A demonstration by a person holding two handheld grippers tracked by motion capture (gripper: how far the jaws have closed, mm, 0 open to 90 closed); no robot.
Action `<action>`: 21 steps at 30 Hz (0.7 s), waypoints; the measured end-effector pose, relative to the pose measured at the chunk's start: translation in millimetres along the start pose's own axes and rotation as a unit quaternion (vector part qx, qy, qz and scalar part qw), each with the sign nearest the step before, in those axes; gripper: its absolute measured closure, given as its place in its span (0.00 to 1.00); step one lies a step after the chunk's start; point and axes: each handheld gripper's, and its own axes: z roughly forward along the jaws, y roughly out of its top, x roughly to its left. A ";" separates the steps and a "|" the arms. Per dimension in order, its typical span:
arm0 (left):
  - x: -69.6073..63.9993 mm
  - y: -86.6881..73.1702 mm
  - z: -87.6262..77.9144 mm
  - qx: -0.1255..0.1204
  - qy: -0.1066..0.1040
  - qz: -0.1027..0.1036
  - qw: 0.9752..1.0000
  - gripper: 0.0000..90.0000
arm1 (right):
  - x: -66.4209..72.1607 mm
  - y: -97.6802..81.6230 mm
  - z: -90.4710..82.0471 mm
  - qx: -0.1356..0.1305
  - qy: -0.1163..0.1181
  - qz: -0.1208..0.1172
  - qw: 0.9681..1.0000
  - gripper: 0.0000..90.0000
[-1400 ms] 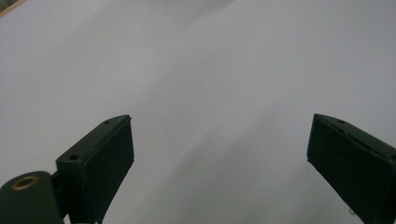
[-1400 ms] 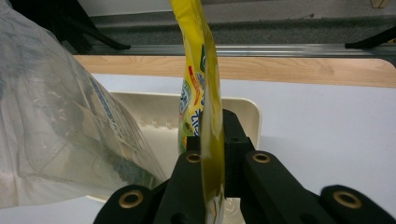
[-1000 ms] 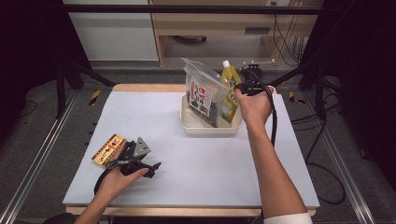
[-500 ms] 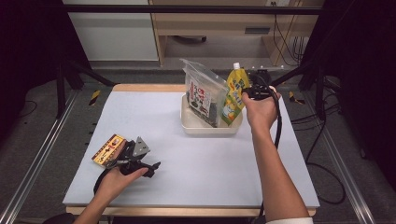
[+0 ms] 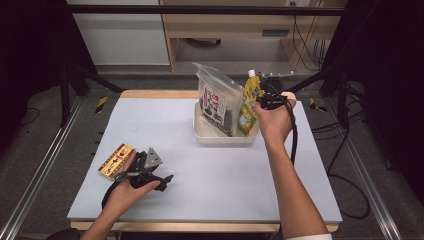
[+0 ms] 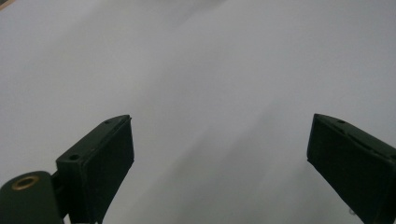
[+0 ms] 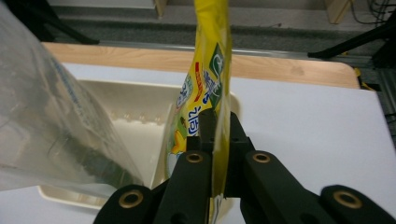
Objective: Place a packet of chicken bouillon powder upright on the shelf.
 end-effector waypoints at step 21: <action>1.3 -0.1 -1.1 0.000 0.002 0.002 1.000 0.08 | 4.8 -20.0 19.9 -0.001 0.051 -0.007 0.999 0.96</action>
